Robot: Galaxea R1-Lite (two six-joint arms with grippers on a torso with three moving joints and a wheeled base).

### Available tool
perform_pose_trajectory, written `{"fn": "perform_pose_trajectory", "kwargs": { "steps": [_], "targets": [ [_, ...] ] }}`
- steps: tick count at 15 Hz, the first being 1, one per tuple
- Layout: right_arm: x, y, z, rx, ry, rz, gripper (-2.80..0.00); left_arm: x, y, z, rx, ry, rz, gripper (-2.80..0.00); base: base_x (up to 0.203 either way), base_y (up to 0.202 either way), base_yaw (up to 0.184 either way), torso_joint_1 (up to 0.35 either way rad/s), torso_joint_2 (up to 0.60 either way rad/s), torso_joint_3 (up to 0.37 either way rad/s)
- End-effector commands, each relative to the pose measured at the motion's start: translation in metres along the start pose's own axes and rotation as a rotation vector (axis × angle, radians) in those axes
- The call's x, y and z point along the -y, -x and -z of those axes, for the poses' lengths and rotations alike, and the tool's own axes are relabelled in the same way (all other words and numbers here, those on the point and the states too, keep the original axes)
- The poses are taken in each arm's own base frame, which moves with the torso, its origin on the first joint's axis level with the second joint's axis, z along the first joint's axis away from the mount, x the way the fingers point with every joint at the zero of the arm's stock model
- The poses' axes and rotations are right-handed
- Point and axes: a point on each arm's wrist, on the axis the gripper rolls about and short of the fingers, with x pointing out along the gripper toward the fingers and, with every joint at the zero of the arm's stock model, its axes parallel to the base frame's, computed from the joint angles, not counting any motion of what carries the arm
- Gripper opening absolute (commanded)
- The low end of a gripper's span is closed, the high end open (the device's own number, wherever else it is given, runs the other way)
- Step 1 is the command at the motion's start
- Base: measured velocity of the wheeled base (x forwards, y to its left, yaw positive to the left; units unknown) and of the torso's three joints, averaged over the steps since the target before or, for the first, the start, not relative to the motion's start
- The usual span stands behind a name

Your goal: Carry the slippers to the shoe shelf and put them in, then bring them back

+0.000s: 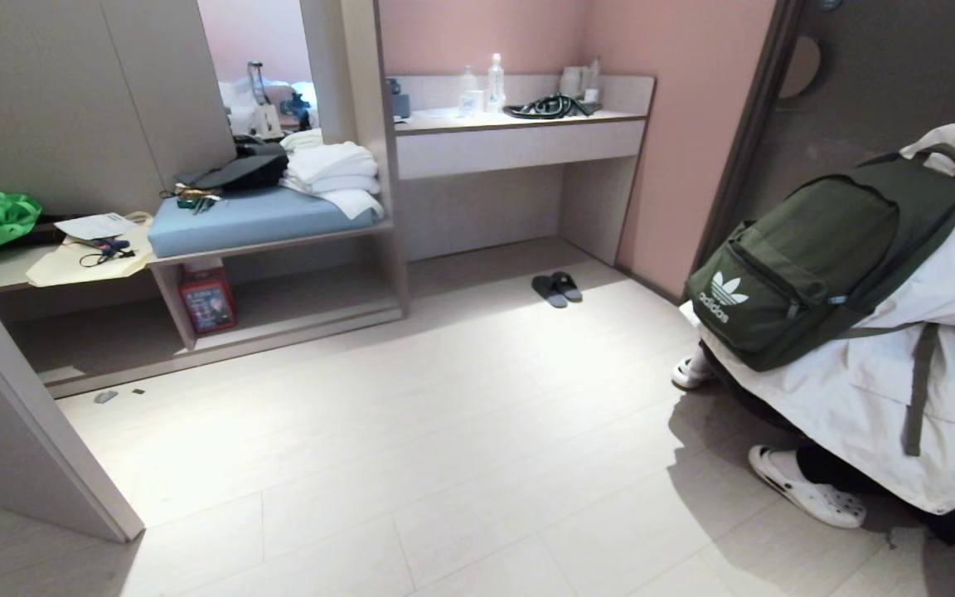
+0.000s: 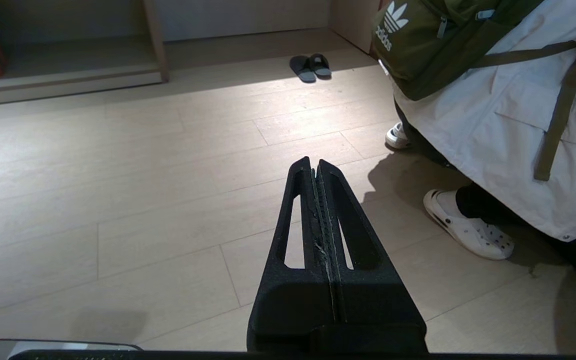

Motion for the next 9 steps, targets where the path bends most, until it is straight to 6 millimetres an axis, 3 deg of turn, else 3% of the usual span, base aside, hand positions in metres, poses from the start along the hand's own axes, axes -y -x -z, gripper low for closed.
{"fn": "perform_pose_trajectory", "kwargs": {
  "steps": [1,9],
  "targets": [
    [0.0,-0.0001,0.0,-0.001,0.001,0.0,-2.8,0.0,-0.0001,-0.0001,-0.001,0.0,-0.001,-2.8,0.0,0.0,0.0,0.0,0.0,0.0],
    [0.0,-0.0001,0.0,-0.001,0.001,0.0,-2.8,0.0,0.0,-0.0005,0.0,-0.001,-0.001,-2.8,0.0,0.0,0.0,0.0,0.0,0.0]
  ]
}}
